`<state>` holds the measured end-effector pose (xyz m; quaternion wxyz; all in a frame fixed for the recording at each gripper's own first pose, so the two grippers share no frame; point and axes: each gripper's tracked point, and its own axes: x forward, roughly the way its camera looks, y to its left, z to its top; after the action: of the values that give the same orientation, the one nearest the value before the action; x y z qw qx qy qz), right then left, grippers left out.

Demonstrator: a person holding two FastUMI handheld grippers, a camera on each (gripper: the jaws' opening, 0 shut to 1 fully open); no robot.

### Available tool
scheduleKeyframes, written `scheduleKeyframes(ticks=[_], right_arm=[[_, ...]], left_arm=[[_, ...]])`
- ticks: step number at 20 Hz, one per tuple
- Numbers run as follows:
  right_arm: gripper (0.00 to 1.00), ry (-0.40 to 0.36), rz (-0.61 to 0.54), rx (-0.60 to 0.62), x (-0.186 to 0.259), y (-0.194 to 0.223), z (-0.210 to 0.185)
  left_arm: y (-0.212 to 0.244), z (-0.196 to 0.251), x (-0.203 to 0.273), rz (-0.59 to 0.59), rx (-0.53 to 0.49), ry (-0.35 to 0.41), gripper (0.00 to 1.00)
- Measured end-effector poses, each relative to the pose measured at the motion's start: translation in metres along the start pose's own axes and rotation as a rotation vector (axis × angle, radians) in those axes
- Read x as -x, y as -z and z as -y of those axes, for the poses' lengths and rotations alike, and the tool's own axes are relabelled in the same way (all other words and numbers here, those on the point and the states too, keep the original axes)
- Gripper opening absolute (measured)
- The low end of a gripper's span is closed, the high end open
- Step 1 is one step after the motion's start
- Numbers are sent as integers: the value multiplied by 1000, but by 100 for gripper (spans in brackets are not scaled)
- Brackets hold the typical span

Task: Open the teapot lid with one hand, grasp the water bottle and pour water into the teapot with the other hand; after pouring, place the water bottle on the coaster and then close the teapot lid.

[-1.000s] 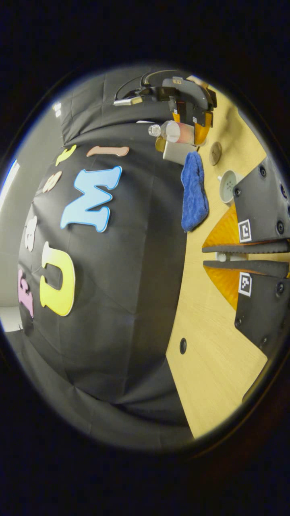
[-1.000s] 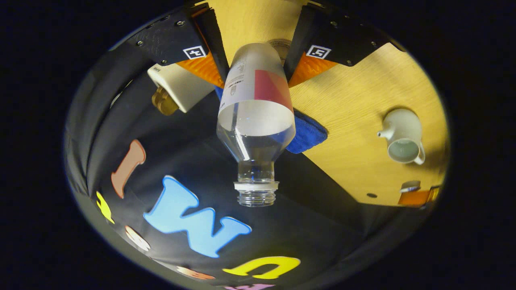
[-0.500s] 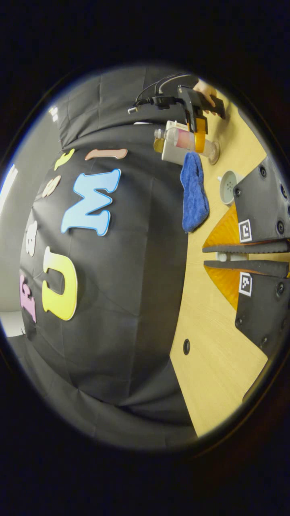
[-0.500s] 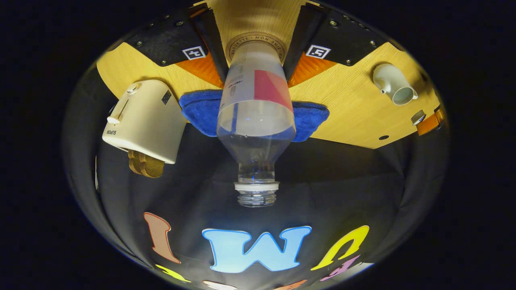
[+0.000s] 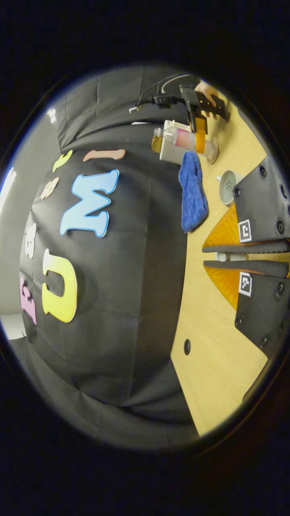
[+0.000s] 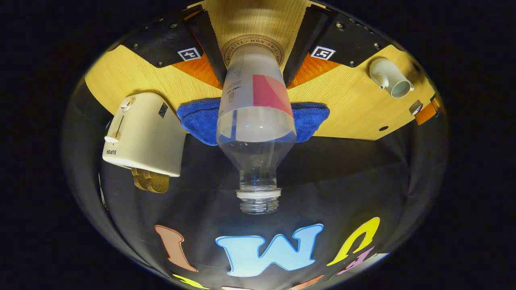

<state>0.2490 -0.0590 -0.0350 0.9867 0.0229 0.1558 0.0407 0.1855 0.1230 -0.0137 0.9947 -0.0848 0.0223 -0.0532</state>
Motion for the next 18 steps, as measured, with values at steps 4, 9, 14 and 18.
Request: scheduleKeyframes(ticks=[4, 9, 14, 18], right_arm=[[84, 44, 60, -19, 28, 3, 6], [84, 96, 152, 13, 72, 5, 0], [84, 90, 179, 18, 111, 19, -17], [84, 84, 215, 25, 143, 25, -29]], left_arm=[[-1, 6, 1, 10, 40, 20, 14], [-2, 36, 1, 14, -8, 58, 14], [-3, 76, 1, 21, -45, 127, 13], [2, 99, -7, 7, -93, 151, 13]])
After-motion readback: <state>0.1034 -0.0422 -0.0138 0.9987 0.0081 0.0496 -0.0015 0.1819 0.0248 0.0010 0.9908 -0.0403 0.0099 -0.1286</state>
